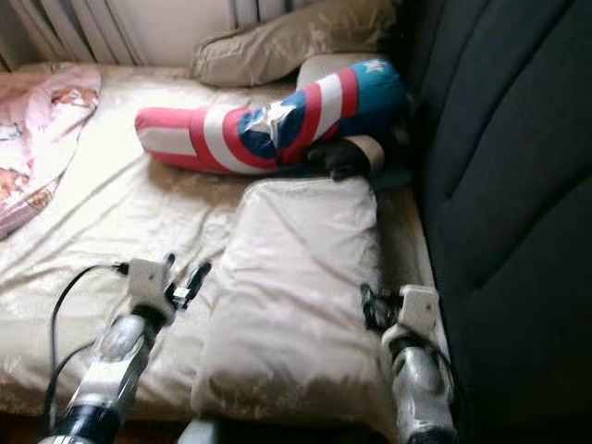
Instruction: Clean up the room
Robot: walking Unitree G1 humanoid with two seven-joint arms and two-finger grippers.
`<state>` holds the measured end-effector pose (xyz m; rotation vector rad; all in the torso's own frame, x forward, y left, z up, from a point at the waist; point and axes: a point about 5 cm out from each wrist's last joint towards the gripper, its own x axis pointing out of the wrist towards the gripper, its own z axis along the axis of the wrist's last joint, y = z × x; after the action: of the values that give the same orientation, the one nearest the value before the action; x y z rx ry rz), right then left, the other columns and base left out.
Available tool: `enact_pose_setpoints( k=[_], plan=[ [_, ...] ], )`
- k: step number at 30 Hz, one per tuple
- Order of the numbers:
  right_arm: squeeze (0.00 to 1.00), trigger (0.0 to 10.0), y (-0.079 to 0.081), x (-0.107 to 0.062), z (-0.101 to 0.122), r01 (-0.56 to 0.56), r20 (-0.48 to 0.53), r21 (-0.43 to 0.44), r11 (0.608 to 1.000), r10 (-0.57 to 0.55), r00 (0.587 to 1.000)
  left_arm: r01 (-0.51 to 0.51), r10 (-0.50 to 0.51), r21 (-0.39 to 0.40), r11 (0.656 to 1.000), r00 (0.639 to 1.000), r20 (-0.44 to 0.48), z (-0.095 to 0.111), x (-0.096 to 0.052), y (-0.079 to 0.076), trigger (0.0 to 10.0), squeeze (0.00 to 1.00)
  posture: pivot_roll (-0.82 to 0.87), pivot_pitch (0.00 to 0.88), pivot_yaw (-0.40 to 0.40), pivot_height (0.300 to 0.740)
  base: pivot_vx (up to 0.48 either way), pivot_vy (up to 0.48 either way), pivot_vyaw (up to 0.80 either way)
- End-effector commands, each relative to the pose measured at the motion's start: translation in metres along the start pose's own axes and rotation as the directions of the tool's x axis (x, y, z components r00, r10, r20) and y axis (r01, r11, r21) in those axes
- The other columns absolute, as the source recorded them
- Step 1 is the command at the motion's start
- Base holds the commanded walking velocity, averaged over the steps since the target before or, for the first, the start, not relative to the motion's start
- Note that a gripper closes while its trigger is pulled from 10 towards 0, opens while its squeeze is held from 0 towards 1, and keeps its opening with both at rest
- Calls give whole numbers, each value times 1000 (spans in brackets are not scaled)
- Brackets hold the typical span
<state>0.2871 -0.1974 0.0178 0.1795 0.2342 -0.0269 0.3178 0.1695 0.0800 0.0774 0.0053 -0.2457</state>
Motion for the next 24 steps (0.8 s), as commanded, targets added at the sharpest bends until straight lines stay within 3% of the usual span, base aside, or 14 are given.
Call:
enact_pose_setpoints(
  k=[1, 2, 3, 4, 5, 11, 16, 24],
  plan=[
    [0, 10000, 4, 6, 5, -14, 2, 9, 1000, 14, 1000, -8, 8, 12, 1000, 1000, -24, -2, 1, 7, 10000, 0, 20, 132, -23, 656, 0, 0, 0],
    [0, 10000, 5, 9, 9, -14, 6, 17, 1000, 14, 1000, -13, 13, 7, 1000, 1000, -24, 0, 3, 9, 10000, 0, 17, 127, -20, 656, 0, 0, 0],
    [902, 10000, 6, 12, 12, -14, 15, 25, 1000, 14, 1000, -18, 18, 6, 1000, 1000, -19, 3, 5, 10, 10000, 0, 20, 122, -17, 656, 0, 0, 0],
    [902, 10000, 7, 14, 15, -15, 21, 31, 999, 14, 1000, -21, 21, 7, 1000, 1000, -17, 5, 7, 12, 10000, 0, 21, 123, -16, 656, 0, 0, 0],
    [1000, 10000, 8, 17, 18, -21, 21, 41, 999, 20, 1000, -26, 26, 5, 1000, 1000, -13, 7, 10, 13, 10000, 0, 25, 124, -15, 656, 0, 0, 0],
    [1000, 10000, 16, 31, 29, -39, -26, -2, 999, 39, 999, -36, 36, 9, 999, 999, 16, 23, 25, 19, 10000, 0, 40, 116, -4, 656, 0, 0, 0],
    [1000, 10000, 14, 33, 31, -18, -42, 5, 1000, 18, 999, -53, 53, -7, 999, 998, 33, 24, 26, 20, 10000, 0, 30, 116, -23, 656, 0, 0, 0],
    [1000, 10000, 10, 40, 39, 4, -79, -55, 999, -9, 997, -60, 62, -33, 998, 996, 64, 30, 32, 16, 10000, 0, 30, 127, -33, 656, 0, 0, 0]
  ],
)
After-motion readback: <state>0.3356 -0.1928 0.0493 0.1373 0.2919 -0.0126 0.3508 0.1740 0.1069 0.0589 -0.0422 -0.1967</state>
